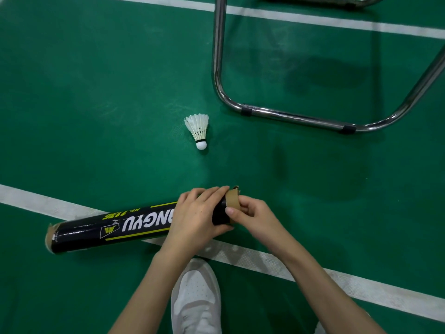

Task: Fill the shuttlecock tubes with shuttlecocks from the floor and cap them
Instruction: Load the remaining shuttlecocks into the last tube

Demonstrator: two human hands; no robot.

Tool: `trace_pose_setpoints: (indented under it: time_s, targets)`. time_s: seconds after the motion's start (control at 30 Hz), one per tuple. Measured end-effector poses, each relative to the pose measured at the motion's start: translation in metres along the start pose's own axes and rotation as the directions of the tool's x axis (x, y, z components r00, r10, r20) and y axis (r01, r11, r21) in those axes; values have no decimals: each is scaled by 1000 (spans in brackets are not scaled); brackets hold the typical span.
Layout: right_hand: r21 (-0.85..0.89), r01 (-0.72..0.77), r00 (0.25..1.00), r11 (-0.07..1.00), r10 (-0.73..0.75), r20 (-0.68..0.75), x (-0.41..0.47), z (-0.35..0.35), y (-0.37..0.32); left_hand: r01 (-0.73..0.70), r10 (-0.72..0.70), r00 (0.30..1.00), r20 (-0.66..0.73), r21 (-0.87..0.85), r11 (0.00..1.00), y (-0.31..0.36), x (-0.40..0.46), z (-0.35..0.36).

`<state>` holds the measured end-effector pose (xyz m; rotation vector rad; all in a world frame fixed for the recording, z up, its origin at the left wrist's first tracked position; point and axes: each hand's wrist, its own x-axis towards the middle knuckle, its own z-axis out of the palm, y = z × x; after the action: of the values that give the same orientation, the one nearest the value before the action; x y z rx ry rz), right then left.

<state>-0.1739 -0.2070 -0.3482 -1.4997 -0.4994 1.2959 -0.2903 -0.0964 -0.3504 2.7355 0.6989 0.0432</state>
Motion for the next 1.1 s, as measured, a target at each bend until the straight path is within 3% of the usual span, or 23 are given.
trace_pose_setpoints:
  time_s: [0.37, 0.63, 0.83, 0.97, 1.1]
  targets:
    - [-68, -92, 968, 993, 105, 227, 27, -2, -20, 18, -18, 999, -45, -10, 1000, -9, 5, -8]
    - [-241, 72, 995, 968, -85, -45, 89, -36, -58, 131, -135, 989, -68, -54, 990, -41, 17, -24]
    - [-596, 151, 957, 789, -268, -114, 143, -54, -74, 185, -190, 977, -94, -62, 981, -53, 26, -30]
    - [-745, 89, 973, 661, -218, -78, 160, -55, -76, 196, -202, 974, -102, -66, 978, -53, 28, -30]
    - [-681, 4, 971, 732, -166, -173, 151, -51, -56, 194, -200, 974, -106, -60, 979, -52, 27, -28]
